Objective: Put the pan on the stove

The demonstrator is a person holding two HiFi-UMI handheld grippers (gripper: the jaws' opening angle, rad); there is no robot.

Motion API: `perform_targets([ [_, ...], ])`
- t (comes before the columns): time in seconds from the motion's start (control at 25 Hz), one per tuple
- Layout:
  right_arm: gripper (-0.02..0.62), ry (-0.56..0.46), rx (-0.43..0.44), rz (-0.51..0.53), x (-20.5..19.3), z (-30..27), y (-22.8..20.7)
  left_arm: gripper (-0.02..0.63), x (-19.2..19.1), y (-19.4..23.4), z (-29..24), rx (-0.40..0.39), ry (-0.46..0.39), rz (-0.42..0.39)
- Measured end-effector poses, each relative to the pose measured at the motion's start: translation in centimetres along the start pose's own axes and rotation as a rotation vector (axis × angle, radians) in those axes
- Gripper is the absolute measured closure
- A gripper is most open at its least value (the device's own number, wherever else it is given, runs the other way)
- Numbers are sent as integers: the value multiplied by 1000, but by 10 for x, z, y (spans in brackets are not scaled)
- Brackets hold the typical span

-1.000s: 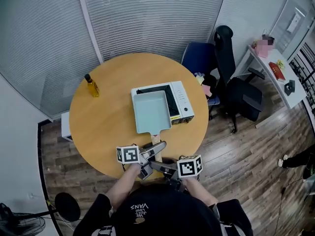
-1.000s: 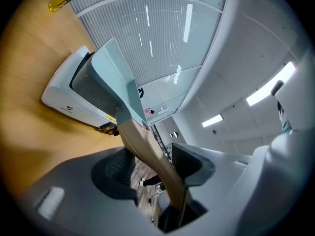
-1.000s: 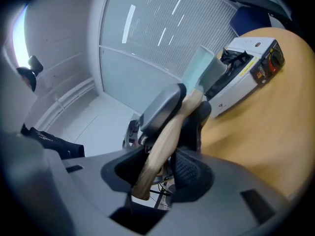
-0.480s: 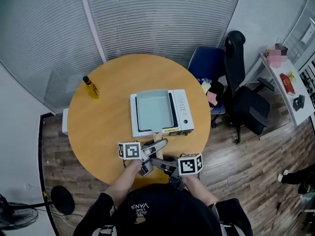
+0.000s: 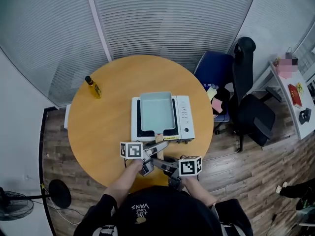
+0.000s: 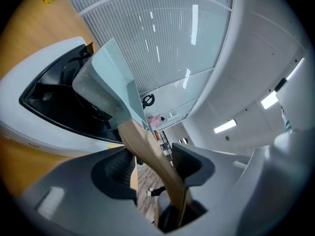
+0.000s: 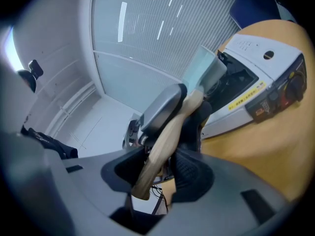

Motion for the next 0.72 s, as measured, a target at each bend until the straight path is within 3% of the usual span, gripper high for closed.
perform_targets([
  [0.32, 437, 20, 18, -17, 3, 2, -15, 382, 0, 11, -7, 29, -10, 9],
  [0.72, 437, 4, 23, -36, 3, -1, -19, 380, 2, 16, -8, 12, 3, 14],
])
Point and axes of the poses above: the fingertips, and each gripper's own axes: z backward along the fingers, y to its left, x out of its top, the point moved 10 cm from there along z, backward along the fingers, and after that the axes turned 10 degrees about x, right-handed, at the moved point
